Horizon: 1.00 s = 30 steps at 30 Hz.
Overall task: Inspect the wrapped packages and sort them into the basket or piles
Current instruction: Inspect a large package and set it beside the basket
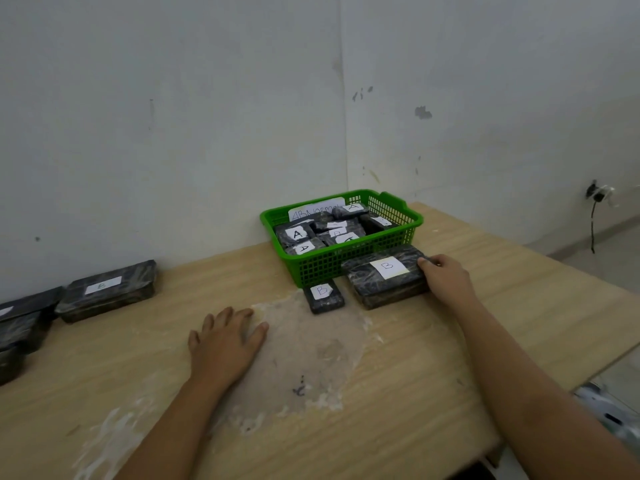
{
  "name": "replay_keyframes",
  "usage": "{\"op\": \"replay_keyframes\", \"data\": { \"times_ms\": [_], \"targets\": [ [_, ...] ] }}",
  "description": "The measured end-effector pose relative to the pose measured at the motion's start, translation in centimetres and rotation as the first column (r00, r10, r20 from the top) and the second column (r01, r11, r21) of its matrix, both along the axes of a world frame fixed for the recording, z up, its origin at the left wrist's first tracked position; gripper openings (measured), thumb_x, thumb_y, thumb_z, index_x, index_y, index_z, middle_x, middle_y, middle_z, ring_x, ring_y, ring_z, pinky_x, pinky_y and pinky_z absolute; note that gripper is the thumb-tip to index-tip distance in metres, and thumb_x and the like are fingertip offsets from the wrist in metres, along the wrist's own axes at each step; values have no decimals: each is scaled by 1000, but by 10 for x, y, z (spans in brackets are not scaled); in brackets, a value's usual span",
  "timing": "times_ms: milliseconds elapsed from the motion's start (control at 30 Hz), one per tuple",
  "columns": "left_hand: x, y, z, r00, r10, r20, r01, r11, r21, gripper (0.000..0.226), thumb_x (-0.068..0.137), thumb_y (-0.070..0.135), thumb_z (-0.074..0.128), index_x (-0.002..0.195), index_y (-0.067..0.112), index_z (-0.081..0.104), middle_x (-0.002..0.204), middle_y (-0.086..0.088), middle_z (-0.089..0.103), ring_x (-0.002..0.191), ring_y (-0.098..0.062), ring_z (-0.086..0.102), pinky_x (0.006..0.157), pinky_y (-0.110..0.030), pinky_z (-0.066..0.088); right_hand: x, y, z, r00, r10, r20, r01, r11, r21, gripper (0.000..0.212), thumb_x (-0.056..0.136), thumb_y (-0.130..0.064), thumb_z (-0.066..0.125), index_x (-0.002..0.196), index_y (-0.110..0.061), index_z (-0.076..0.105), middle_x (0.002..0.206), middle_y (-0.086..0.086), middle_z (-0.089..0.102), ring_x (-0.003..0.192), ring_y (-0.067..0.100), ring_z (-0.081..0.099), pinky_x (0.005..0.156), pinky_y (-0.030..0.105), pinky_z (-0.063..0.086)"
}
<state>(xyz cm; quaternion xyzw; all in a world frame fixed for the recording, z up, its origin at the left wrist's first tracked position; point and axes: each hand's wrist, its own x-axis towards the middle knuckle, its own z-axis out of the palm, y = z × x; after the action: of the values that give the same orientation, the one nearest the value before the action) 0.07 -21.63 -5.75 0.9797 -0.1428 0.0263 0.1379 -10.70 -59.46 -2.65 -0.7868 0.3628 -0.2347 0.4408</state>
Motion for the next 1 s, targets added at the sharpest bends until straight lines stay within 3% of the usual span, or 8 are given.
{"op": "replay_keyframes", "data": {
  "times_ms": [333,433,500,633,733,833,900,1000],
  "targets": [
    [-1,0,0,1000,-5,-25,5,1000,1,60,98,71,34,151,43,41,168,4,27,156,-28,18,123,-55,15,-1,2,-2,996,-61,60,58,997,47,45,104,-44,48,132,-11,60,135,16,62,128,34,53,99,38,40],
    [-1,0,1,1000,-9,-19,8,999,-42,54,98,67,42,145,40,50,163,4,36,153,-24,25,122,-53,19,-6,9,3,990,-138,41,142,979,-147,45,103,-47,49,131,-13,58,136,19,56,128,40,48,105,48,39],
    [0,4,4,1000,-11,9,12,998,-61,47,97,64,48,135,37,58,152,5,48,144,-20,40,118,-48,31,-9,21,12,983,-173,55,181,939,-294,40,103,-43,52,129,-13,59,138,22,52,130,43,43,106,52,36],
    [0,19,18,999,-9,-36,6,998,-69,40,99,56,51,129,32,61,141,2,53,129,-21,53,105,-39,44,-8,62,32,978,-92,190,166,890,-424,29,99,-33,61,115,-10,65,127,23,55,122,44,46,99,53,38],
    [1,42,26,1000,13,-21,-14,999,-47,39,99,53,53,130,31,60,141,1,52,131,-22,51,103,-38,43,-1,109,41,970,100,222,26,863,-504,19,98,-27,65,102,-9,68,109,17,59,108,38,52,92,46,40],
    [9,74,31,997,74,-10,-74,996,-41,41,98,53,55,132,30,59,142,0,52,130,-23,52,104,-38,44,16,165,43,921,380,87,-276,794,-541,17,99,-32,62,99,-16,66,100,1,56,99,24,55,87,38,46],
    [14,97,32,992,123,-13,-124,992,-33,44,98,54,56,134,28,58,143,-2,52,130,-24,52,103,-38,44,34,207,38,836,545,-70,-499,699,-512,17,98,-35,62,102,-18,66,103,-1,57,101,22,56,90,37,47],
    [23,124,31,984,178,-14,-178,984,-24,49,98,54,56,138,26,54,145,-4,51,130,-25,52,103,-39,45,68,267,24,692,681,-240,-702,556,-445,27,97,-41,61,115,-21,64,121,3,57,117,24,55,100,37,44]
  ]
}}
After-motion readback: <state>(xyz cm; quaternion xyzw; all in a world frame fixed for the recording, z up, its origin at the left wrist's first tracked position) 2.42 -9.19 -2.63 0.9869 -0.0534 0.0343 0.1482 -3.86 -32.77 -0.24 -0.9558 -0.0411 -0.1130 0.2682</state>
